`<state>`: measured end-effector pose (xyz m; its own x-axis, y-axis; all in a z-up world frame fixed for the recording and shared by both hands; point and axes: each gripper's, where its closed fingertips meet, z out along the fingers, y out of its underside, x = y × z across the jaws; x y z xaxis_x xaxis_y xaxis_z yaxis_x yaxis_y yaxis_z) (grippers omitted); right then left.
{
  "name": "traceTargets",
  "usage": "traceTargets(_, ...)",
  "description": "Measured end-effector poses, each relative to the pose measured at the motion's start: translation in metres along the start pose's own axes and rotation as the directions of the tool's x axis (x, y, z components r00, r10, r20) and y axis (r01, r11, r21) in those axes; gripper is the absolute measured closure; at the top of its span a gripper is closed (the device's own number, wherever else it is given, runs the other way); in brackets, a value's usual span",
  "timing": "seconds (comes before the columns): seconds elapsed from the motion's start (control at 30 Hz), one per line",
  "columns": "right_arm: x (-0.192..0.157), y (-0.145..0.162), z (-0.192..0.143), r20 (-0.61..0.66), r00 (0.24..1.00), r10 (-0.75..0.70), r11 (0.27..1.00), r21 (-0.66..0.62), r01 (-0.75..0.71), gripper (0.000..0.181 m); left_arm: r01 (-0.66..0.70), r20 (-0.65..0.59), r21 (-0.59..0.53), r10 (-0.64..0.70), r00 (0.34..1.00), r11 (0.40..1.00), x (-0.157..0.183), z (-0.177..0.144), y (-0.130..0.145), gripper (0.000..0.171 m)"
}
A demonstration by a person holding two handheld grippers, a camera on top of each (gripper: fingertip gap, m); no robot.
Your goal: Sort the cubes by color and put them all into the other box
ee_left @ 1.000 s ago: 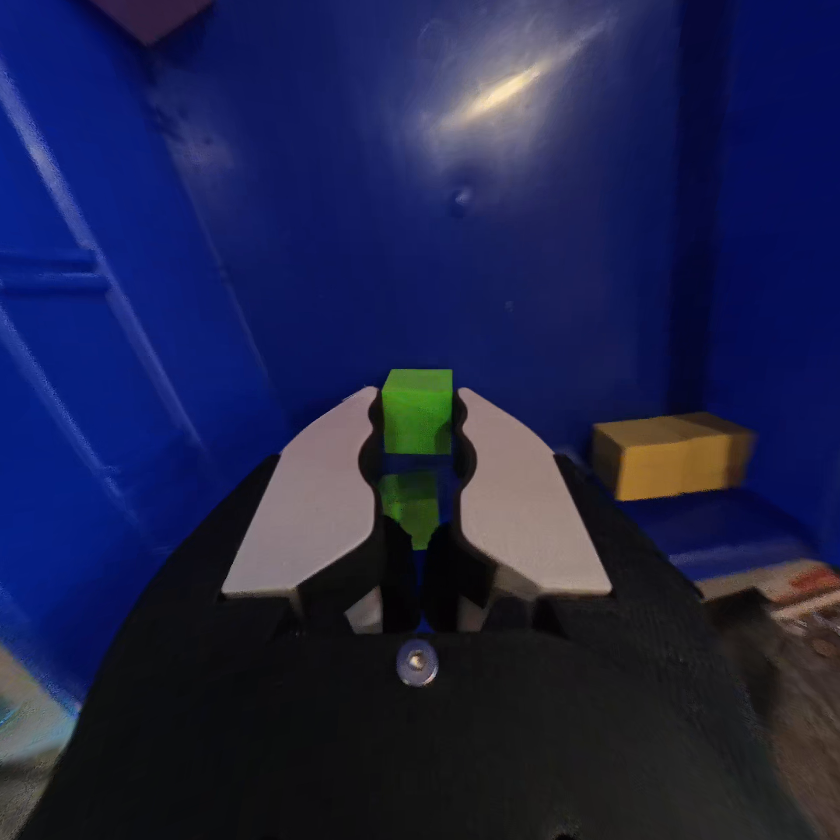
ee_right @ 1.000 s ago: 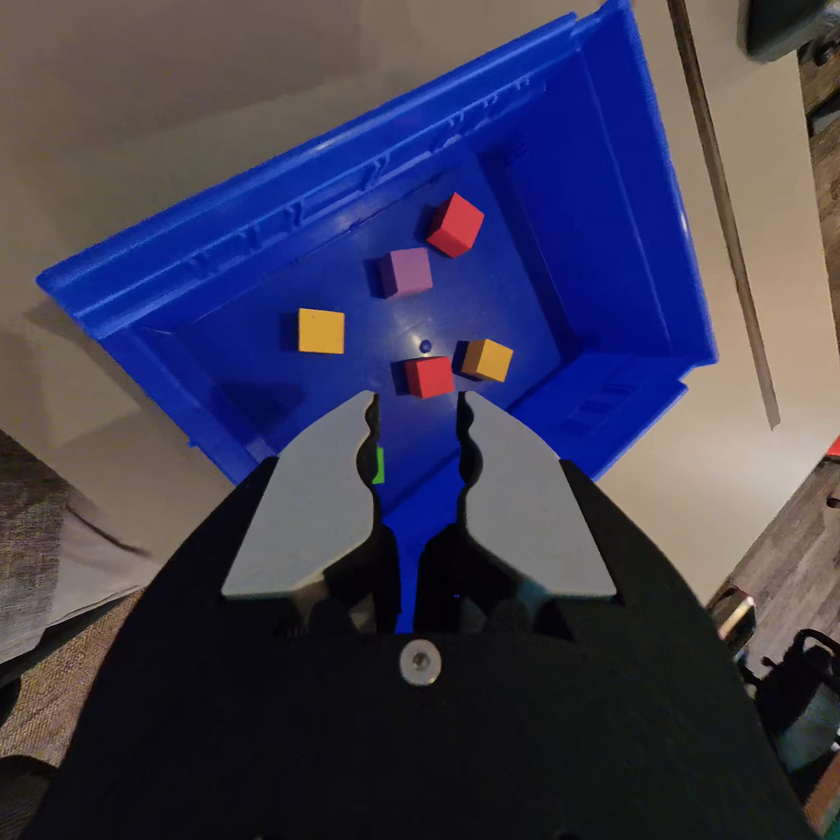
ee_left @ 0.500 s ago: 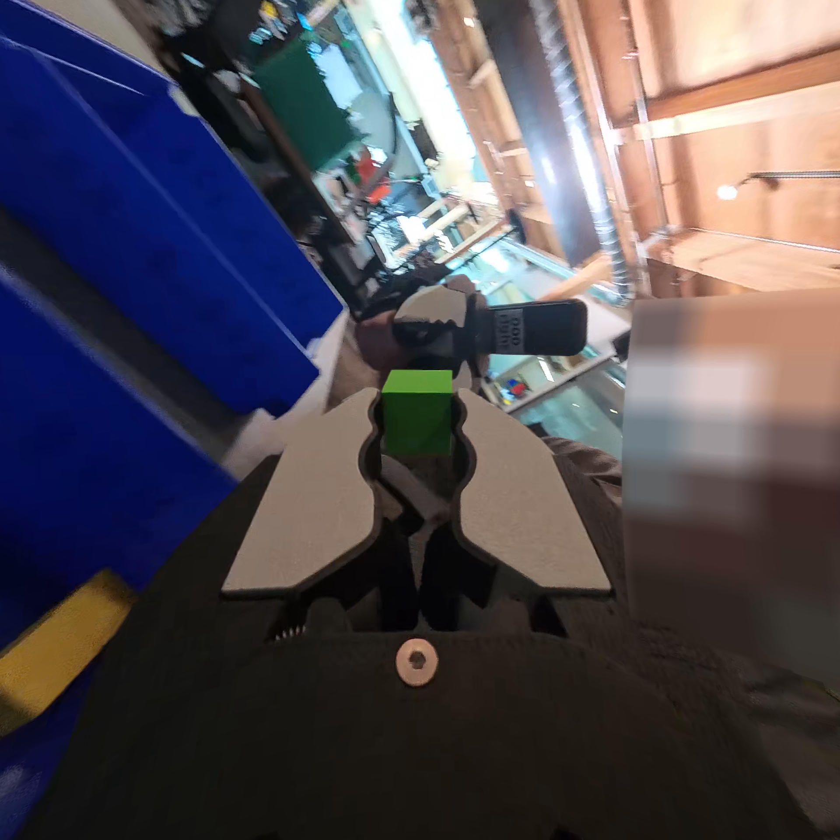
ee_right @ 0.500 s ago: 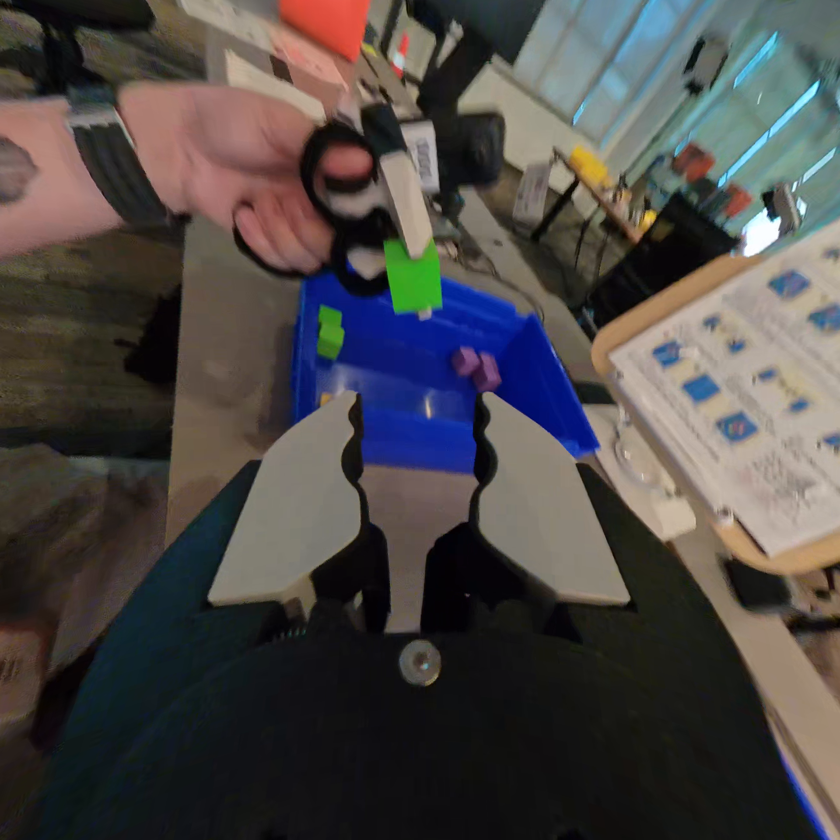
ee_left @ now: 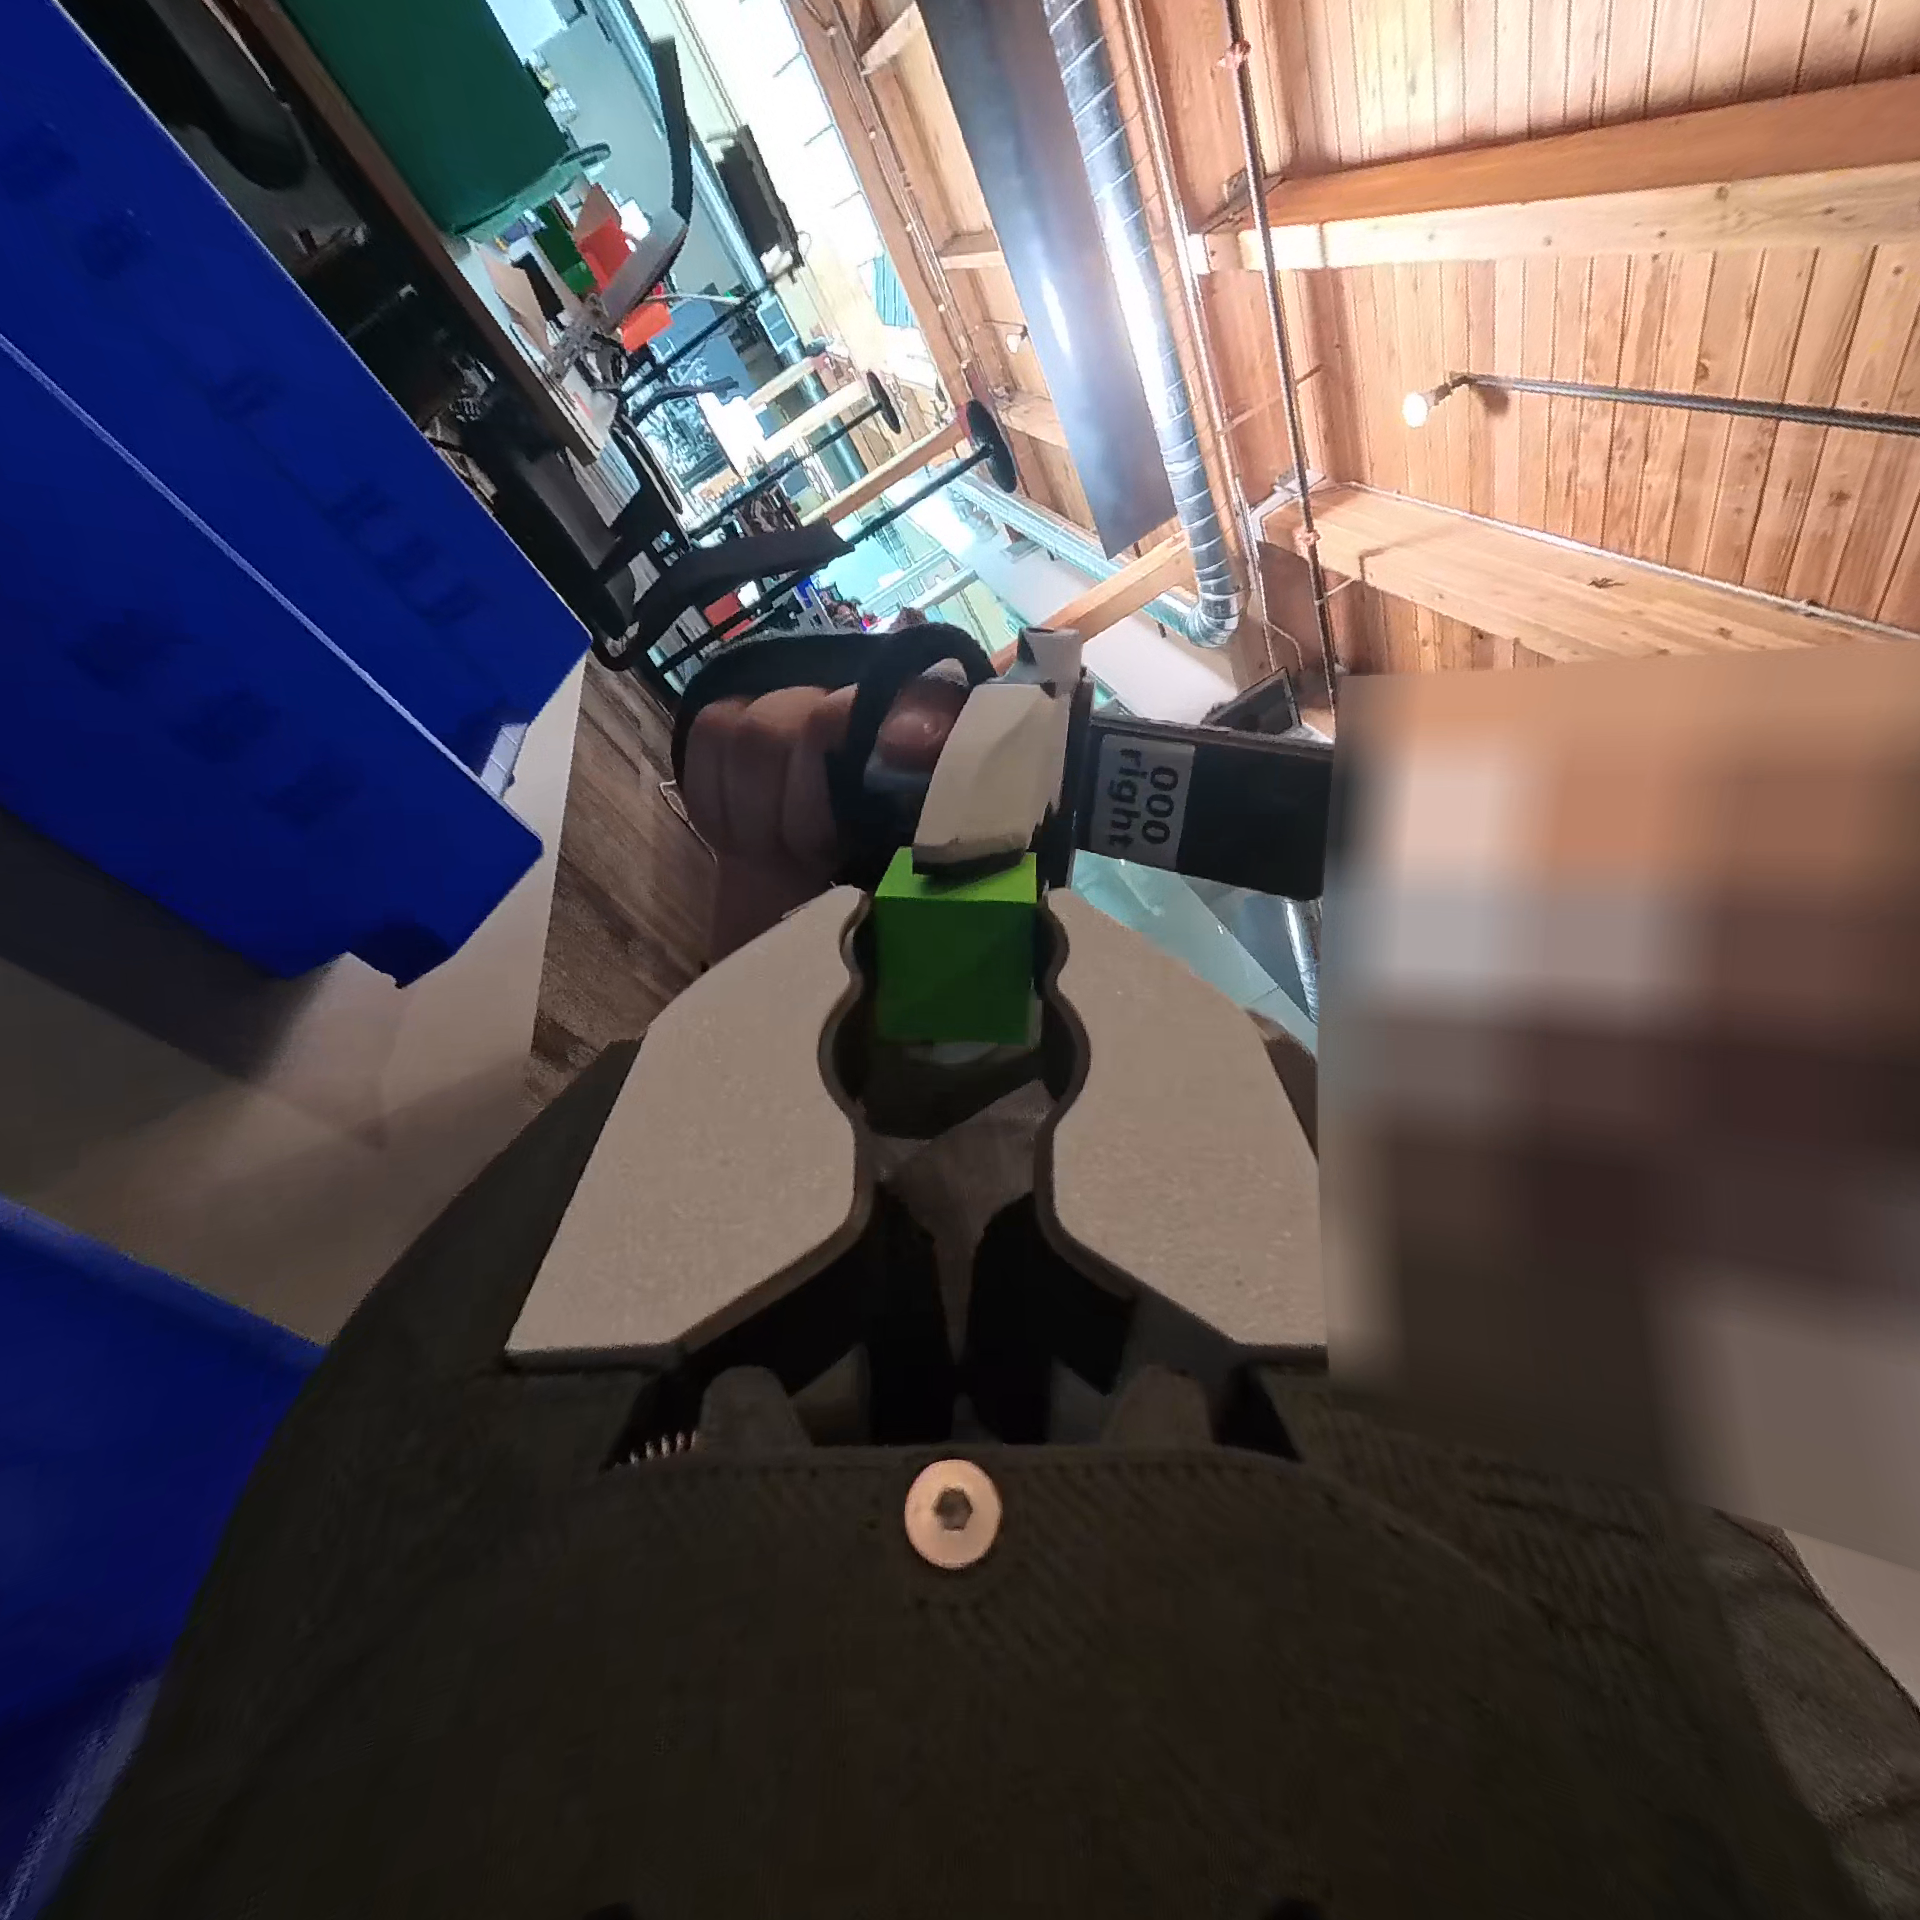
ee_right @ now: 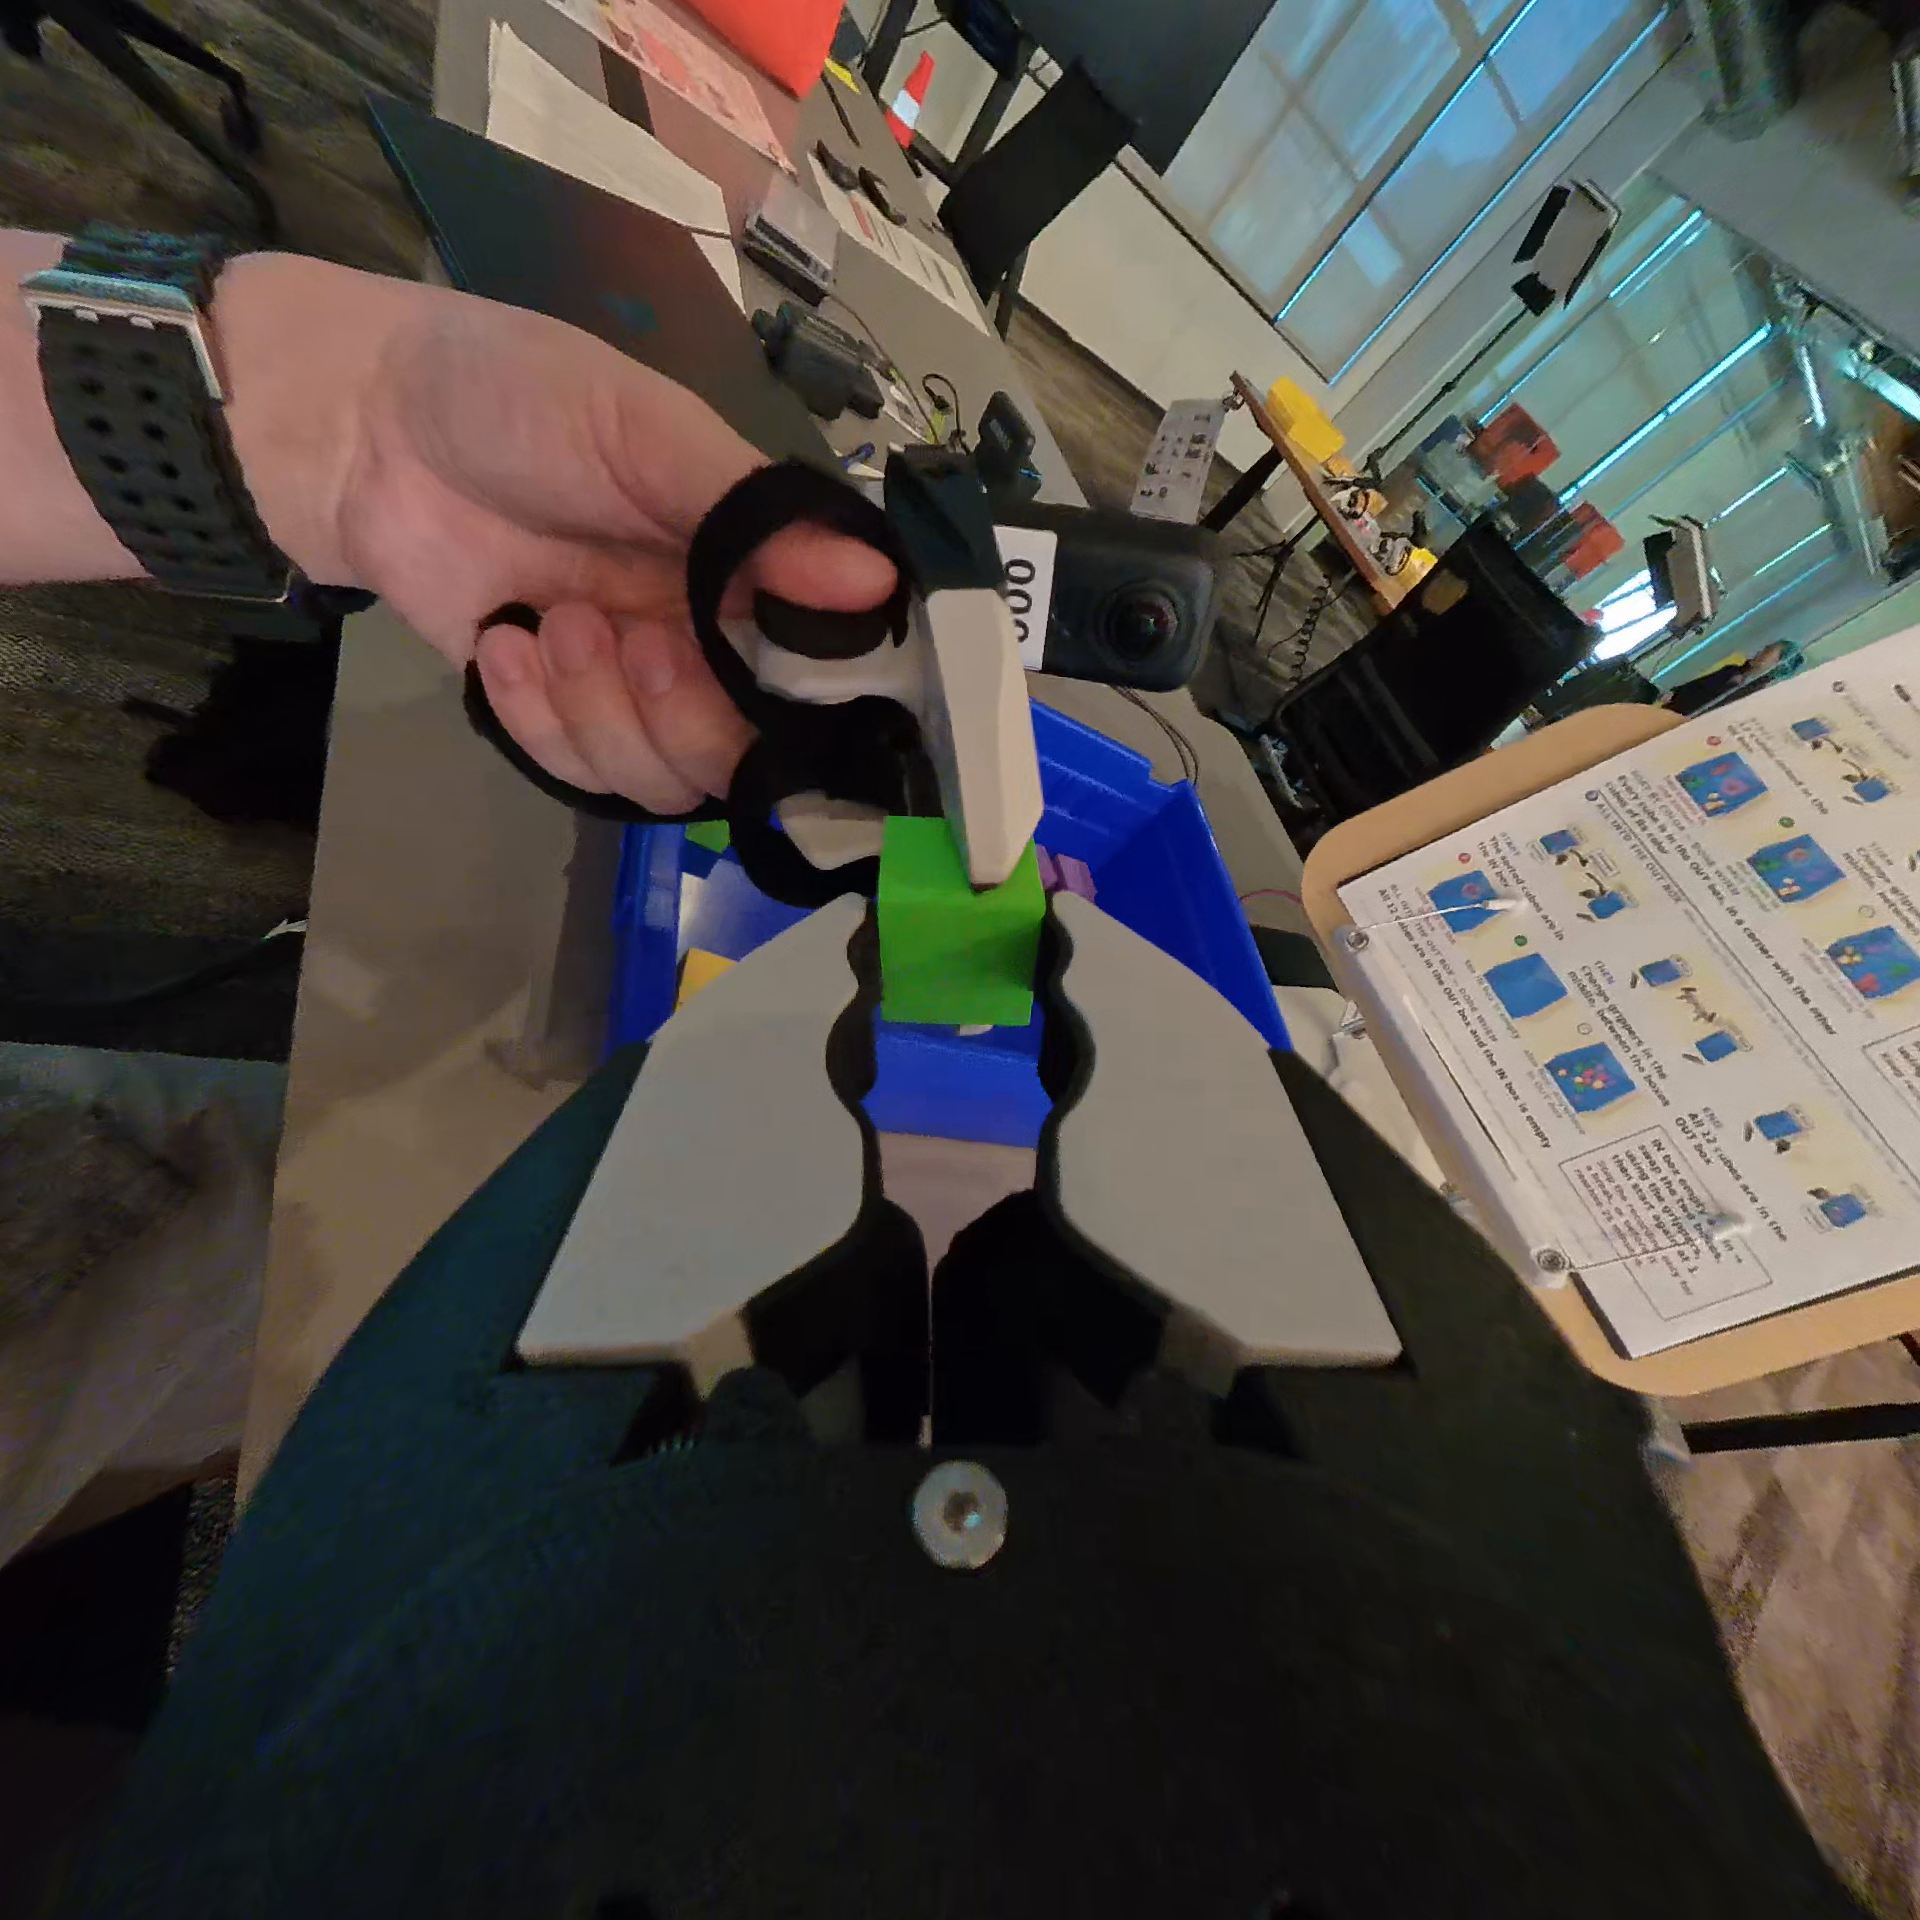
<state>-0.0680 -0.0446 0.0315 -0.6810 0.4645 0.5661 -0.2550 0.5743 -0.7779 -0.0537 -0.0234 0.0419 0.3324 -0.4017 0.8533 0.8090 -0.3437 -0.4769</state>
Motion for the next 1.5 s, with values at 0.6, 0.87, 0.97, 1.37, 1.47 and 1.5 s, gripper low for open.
traceTargets(0.6,0.043,0.23,-0.087,0.172,0.854,0.49,0.554,-0.818,-0.153,0.153,-0.282,0.507,0.233,0.131,0.852,0.931,-0.011,-0.086,-0.05,0.104)
traceTargets(0.87,0.031,0.254,-0.058,0.171,0.786,0.594,0.543,-0.806,-0.235,0.153,-0.267,0.531,0.192,0.129,0.838,0.944,-0.017,-0.087,-0.045,0.106)
traceTargets(0.97,0.021,0.261,-0.057,0.185,0.755,0.629,0.511,-0.83,-0.222,0.153,-0.26,0.531,0.183,0.128,0.838,0.948,-0.019,-0.087,-0.044,0.106)
traceTargets(1.37,0.023,0.285,-0.088,0.176,0.799,0.575,0.372,-0.926,-0.064,0.153,-0.262,0.551,0.168,0.13,0.824,0.95,-0.021,-0.091,-0.044,0.108)
traceTargets(1.47,0.021,0.293,-0.087,0.13,0.798,0.589,0.296,-0.953,-0.063,0.152,-0.263,0.561,0.155,0.134,0.817,0.952,-0.021,-0.09,-0.042,0.108)
traceTargets(1.5,0.021,0.293,-0.085,0.121,0.795,0.595,0.287,-0.956,-0.069,0.152,-0.264,0.568,0.152,0.135,0.812,0.952,-0.021,-0.091,-0.042,0.108)
